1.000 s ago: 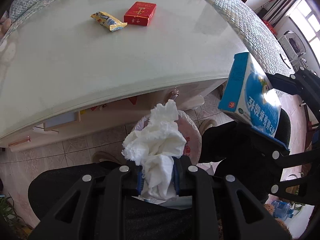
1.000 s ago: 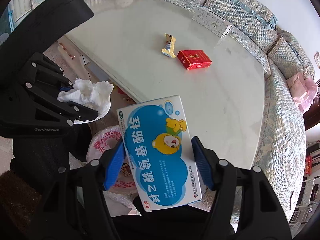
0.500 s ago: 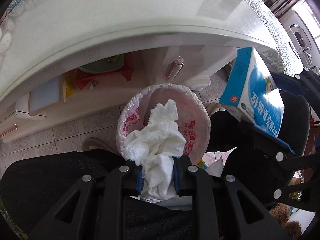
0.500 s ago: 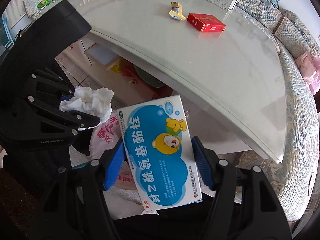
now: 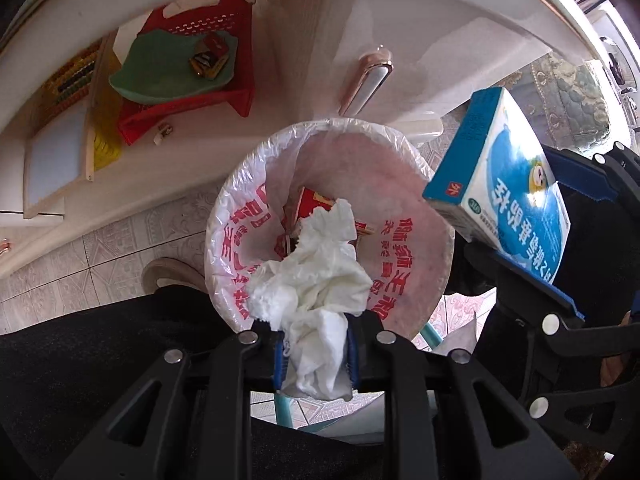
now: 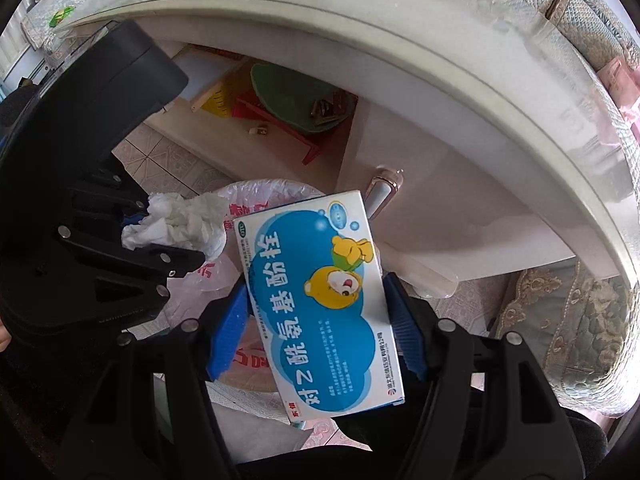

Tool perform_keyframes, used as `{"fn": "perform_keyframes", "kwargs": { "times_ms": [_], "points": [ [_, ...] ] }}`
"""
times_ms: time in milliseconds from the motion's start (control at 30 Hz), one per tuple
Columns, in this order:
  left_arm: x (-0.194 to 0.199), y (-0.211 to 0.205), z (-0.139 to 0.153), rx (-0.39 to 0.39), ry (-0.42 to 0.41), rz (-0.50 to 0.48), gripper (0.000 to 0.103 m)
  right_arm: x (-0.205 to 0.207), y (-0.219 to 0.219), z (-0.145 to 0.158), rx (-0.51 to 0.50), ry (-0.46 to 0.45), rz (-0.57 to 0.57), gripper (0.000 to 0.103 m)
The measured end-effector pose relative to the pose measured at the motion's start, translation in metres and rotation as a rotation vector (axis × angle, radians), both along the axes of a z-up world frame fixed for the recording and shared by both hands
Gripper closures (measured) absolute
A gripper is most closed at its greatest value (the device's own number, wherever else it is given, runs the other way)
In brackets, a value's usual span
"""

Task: Collect trash
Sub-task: 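Lift the tissue and medicine box and carry them over the wastebasket, then open left tool dropping the tissue while right tool drops the medicine box into the wastebasket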

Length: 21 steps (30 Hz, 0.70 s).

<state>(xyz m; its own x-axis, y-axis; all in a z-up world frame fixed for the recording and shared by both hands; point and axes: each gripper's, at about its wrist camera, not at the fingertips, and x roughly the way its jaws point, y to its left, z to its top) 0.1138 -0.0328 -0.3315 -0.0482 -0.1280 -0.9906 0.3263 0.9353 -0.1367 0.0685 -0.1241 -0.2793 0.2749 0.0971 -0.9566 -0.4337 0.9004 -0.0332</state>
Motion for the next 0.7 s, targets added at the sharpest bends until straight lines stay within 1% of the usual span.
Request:
{"fn": "perform_keyframes", "kwargs": {
  "times_ms": [133, 233, 333, 400, 500, 567, 633, 667, 700],
  "points": [
    [0.005, 0.001, -0.02, 0.001, 0.058, 0.014, 0.081, 0.007, 0.002, -0.02, 0.01, 0.047, -0.015, 0.038],
    [0.01, 0.001, -0.035, 0.017, 0.081, 0.019, 0.081, 0.011, 0.0, -0.032, 0.012, 0.074, -0.021, 0.038],
    [0.015, 0.004, -0.052, 0.009, 0.138, 0.053, 0.081, 0.014, -0.001, -0.042, 0.015, 0.101, -0.03, 0.038],
    [0.017, 0.006, -0.06, 0.027, 0.147, 0.065, 0.081, 0.015, -0.002, -0.05, 0.017, 0.119, -0.036, 0.038],
    [0.017, 0.003, -0.072, 0.062, 0.153, 0.044, 0.08, 0.02, -0.004, -0.061, 0.02, 0.15, -0.041, 0.038],
    [0.017, 0.001, -0.083, 0.079, 0.182, 0.042, 0.08, 0.021, -0.005, -0.067, 0.024, 0.168, -0.041, 0.038],
    [0.019, 0.003, -0.095, 0.032, 0.256, 0.065, 0.08, 0.021, -0.005, -0.073, 0.017, 0.175, -0.041, 0.038],
    [0.02, 0.003, -0.098, 0.015, 0.277, 0.075, 0.08, 0.022, -0.005, -0.076, 0.019, 0.182, -0.043, 0.038],
    [0.022, 0.003, -0.1, 0.015, 0.279, 0.078, 0.08, 0.023, -0.006, -0.078, 0.023, 0.188, -0.046, 0.038]
  ]
}}
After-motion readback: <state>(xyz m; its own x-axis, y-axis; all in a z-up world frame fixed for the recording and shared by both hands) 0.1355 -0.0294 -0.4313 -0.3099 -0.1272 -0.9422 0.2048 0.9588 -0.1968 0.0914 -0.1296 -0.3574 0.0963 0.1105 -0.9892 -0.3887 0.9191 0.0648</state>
